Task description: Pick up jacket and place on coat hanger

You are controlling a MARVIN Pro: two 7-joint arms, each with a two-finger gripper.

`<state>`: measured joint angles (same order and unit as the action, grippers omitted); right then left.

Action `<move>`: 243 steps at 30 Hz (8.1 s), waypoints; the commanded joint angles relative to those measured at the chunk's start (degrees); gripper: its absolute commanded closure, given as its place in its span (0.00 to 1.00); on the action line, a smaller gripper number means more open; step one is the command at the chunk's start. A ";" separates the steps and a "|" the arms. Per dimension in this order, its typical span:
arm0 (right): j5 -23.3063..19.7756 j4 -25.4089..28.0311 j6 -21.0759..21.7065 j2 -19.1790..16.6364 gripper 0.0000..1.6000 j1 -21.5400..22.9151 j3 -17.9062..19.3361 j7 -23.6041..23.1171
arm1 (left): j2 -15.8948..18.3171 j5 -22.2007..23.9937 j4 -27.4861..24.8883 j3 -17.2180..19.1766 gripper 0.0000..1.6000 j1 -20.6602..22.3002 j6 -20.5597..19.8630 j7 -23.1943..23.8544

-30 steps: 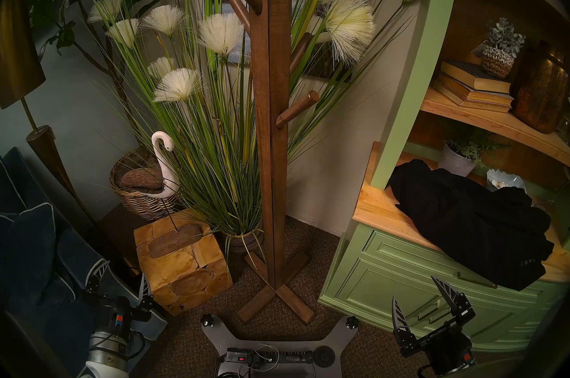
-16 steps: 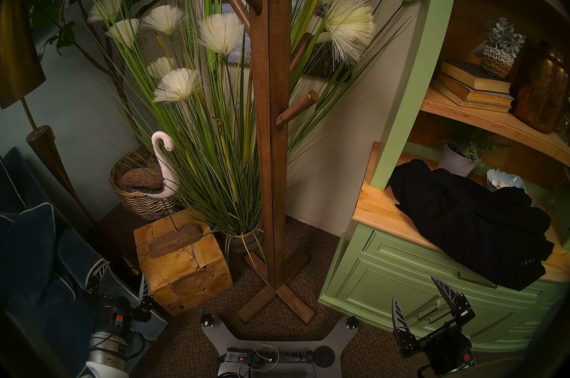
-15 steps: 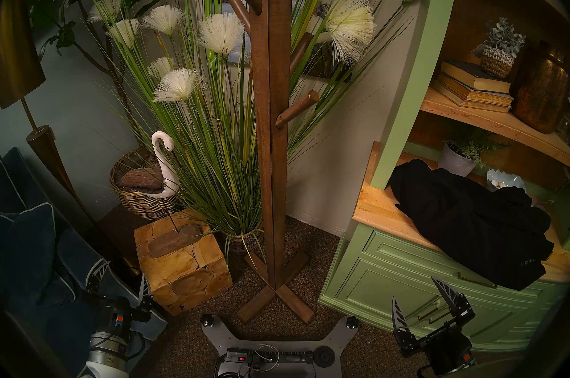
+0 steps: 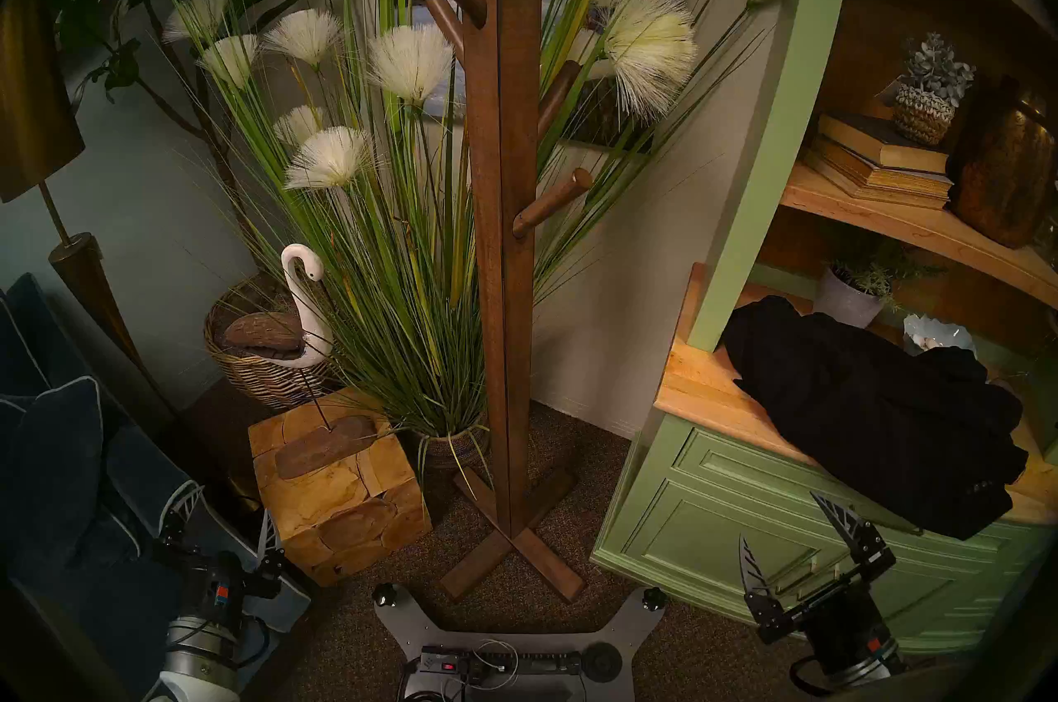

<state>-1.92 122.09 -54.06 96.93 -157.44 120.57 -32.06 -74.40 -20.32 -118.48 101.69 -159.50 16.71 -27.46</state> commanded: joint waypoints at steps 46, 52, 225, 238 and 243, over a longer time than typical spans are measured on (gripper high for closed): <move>-19.84 7.86 42.04 -23.74 0.00 20.49 28.58 -0.12 | -0.01 -0.11 -1.03 0.07 0.00 0.09 0.28 -0.13; -17.71 5.40 49.15 -27.37 0.00 24.21 30.25 -1.84 | 0.02 -0.10 -0.75 0.03 0.00 0.27 0.27 -0.11; -30.97 -16.36 32.78 -50.71 1.00 61.04 -0.99 -19.68 | -0.12 -0.41 1.11 -0.30 0.00 2.03 0.44 -0.12; -40.48 -6.93 35.87 -49.24 1.00 59.35 5.12 -22.71 | -0.22 -0.50 0.30 -0.17 0.00 1.45 0.57 -0.21; -41.95 -4.33 39.64 -48.70 1.00 56.14 5.06 -23.87 | -0.24 -0.49 -0.16 -0.08 0.00 1.00 0.58 -0.22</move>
<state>-40.14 112.85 -18.36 48.47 -99.16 123.75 -55.21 -74.63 -20.71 -116.58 101.28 -157.91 16.78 -27.40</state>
